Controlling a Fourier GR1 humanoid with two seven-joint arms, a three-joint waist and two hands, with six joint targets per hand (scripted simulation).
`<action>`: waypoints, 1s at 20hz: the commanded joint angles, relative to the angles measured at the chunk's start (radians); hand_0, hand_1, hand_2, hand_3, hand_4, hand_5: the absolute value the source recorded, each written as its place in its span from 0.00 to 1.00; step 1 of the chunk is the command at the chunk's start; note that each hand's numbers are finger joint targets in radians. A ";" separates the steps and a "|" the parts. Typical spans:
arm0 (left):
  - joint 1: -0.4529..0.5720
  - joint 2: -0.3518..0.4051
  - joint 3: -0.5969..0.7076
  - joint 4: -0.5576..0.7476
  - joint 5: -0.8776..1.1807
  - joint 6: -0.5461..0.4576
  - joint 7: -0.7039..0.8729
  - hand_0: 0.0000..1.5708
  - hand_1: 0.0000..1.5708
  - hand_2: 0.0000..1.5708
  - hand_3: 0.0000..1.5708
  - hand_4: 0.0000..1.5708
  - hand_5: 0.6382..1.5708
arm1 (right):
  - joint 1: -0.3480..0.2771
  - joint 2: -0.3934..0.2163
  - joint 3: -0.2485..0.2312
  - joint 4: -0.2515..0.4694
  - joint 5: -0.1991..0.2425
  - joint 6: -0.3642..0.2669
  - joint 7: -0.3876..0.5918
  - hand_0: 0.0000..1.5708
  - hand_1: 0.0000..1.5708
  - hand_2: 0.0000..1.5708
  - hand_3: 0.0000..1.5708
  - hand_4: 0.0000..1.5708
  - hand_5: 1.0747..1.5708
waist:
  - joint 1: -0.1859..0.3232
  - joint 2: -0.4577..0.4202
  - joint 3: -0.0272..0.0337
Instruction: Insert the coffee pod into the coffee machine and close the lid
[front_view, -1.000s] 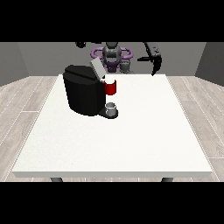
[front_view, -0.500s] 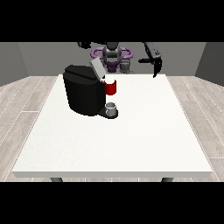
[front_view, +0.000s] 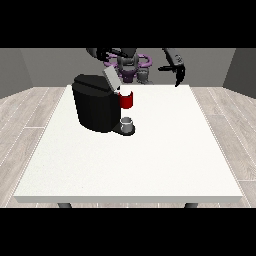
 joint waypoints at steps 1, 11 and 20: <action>0.049 0.007 -0.031 -0.047 -0.009 -0.006 -0.037 0.00 0.00 0.00 0.00 0.18 1.00 | -0.075 0.015 -0.054 0.071 0.017 -0.041 -0.007 0.00 0.00 0.00 0.00 0.22 1.00 | 0.021 0.045 0.0001; 0.055 0.010 -0.041 -0.102 0.019 -0.006 -0.070 0.00 0.00 0.00 0.00 0.21 1.00 | -0.231 -0.062 -0.213 0.278 -0.044 -0.011 -0.088 0.00 0.00 0.00 0.00 0.25 1.00 | 0.048 0.143 0.0001; 0.045 0.046 -0.035 -0.125 0.048 -0.004 -0.009 0.00 0.00 0.00 0.00 0.23 1.00 | -0.284 -0.047 -0.230 0.410 -0.051 -0.021 -0.143 0.00 0.00 0.00 0.00 0.28 1.00 | 0.050 0.128 0.0002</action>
